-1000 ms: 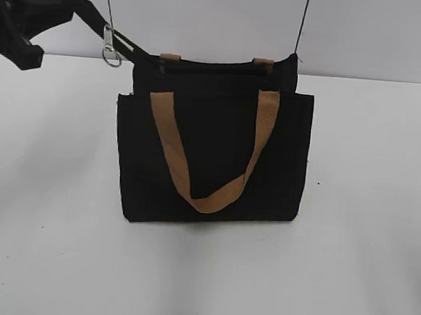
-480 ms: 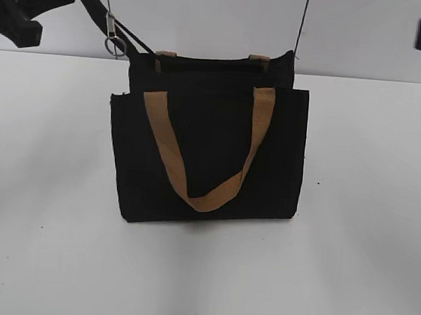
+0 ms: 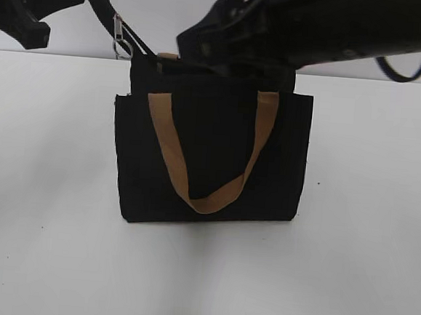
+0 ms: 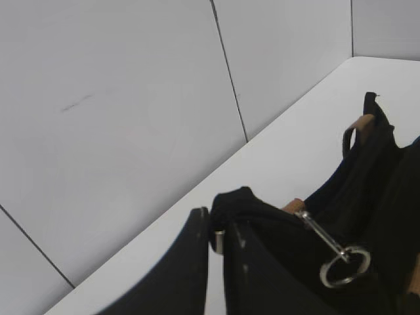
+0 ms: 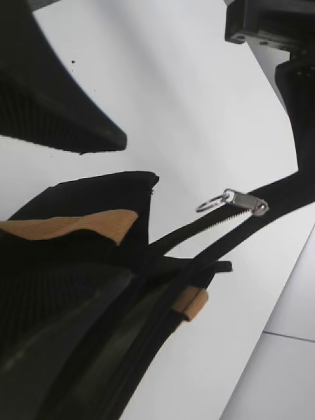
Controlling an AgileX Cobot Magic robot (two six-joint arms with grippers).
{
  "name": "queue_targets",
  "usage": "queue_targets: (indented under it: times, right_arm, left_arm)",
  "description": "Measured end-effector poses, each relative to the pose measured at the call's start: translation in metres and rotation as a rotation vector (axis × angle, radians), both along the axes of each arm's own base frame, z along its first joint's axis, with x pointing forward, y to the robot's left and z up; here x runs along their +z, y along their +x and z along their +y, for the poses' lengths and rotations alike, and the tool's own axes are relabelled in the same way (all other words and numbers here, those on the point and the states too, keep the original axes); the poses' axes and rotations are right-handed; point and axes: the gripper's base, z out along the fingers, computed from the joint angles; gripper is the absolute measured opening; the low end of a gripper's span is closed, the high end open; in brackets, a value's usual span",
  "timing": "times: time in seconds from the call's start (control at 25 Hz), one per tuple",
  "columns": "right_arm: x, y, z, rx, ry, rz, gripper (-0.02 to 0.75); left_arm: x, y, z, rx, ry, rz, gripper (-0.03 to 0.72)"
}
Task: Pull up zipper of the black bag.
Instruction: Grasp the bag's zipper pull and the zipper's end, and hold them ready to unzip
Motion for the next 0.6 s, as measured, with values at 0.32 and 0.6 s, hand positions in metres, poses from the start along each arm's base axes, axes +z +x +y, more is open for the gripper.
queue_targets:
  times: [0.32,0.6]
  right_arm:
    - [-0.029,0.040,0.052,0.054,-0.072,-0.028,0.358]
    - [-0.028,0.061,0.071,0.066,-0.060,-0.040,0.295]
  left_arm:
    - [0.001,0.000,0.000,0.003,0.001,-0.002,0.033]
    - [0.001,0.000,0.001,0.005,0.002,-0.002,0.033]
